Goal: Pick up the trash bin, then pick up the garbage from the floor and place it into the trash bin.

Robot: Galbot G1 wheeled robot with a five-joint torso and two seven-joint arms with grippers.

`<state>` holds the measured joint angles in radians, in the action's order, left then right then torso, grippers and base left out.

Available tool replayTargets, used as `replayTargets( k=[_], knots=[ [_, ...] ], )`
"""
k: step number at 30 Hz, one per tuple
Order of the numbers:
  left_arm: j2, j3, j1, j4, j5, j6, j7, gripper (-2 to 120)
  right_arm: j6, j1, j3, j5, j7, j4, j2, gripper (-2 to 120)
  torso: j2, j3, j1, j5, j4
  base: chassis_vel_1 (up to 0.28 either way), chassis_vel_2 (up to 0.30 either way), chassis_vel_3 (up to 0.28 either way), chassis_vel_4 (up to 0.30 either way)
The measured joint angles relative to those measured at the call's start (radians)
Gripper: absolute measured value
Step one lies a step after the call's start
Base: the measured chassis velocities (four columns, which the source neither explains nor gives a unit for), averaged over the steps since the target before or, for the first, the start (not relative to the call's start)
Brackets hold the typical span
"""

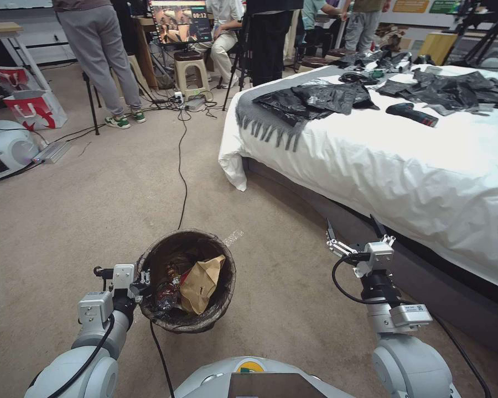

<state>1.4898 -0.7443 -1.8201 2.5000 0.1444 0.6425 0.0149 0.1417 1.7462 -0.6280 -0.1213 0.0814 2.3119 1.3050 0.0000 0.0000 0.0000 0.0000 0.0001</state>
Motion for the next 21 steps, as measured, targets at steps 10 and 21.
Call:
replayTargets(
  k=[10, 21],
  knots=[
    [0.001, -0.001, 0.002, 0.0, 0.001, 0.0, 0.0, 2, -0.009, -0.01, 0.009, -0.001, 0.005, 0.0, -0.005, 100, 0.0, 0.0, 0.0, 0.0, -0.0001, 0.043, 0.033, 0.034, 0.039],
    [0.001, -0.001, 0.001, 0.0, 0.001, 0.0, 0.0, 2, -0.013, -0.014, 0.014, -0.003, 0.01, 0.002, -0.006, 100, 0.0, 0.0, 0.0, 0.0, -0.0001, 0.027, 0.029, 0.028, 0.026]
  ],
)
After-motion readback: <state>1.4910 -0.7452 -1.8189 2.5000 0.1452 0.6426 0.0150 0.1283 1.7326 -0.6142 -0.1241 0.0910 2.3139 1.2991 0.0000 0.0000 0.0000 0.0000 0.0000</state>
